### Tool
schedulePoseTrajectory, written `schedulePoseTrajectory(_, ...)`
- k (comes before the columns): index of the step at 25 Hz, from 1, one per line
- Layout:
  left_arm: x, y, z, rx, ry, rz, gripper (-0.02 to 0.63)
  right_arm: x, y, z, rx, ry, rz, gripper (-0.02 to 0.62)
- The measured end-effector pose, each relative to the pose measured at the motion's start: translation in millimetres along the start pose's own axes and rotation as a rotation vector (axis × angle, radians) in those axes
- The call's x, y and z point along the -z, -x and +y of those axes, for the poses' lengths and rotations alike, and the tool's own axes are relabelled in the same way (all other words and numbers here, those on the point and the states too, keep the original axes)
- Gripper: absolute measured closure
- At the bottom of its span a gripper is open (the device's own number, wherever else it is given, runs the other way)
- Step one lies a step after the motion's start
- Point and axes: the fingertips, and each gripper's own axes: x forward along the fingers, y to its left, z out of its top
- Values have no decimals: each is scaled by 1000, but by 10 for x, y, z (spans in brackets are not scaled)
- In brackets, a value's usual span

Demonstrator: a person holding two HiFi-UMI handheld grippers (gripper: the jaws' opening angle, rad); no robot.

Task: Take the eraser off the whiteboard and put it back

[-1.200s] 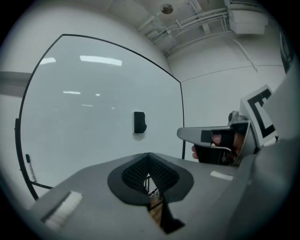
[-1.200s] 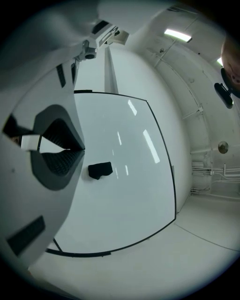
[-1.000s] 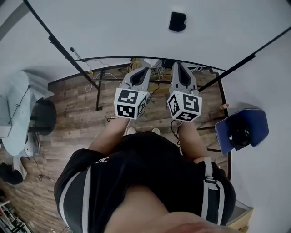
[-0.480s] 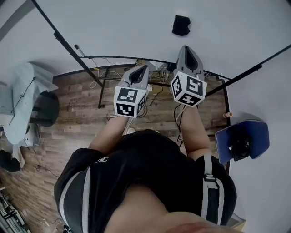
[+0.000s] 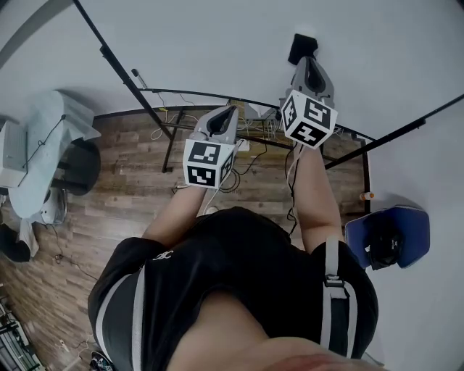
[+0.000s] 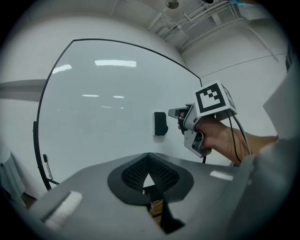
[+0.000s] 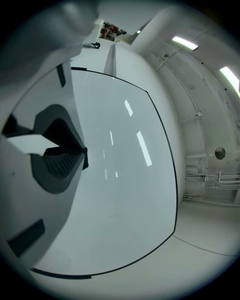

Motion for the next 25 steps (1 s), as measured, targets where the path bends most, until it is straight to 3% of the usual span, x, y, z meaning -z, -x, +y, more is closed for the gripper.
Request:
schedulePoseTrajectory(3, 27, 7, 39, -10, 4, 4, 597, 12, -94, -24, 21, 25, 7, 583)
schedulePoseTrajectory(5, 28, 4, 54, -13, 3, 4, 597, 38, -167, -35, 27, 24, 17, 471)
schedulePoseTrajectory(8, 30, 18, 75, -20, 2, 4, 597, 83, -254, -52, 40, 37, 33, 406)
schedulePoseTrajectory(12, 56, 76, 121, -36, 4, 7, 597, 101, -318, -99, 67, 82, 56, 377)
schedulePoseTrajectory(25, 60, 207, 185, -62, -7, 12, 597, 319, -602, -113, 77, 44, 178, 353)
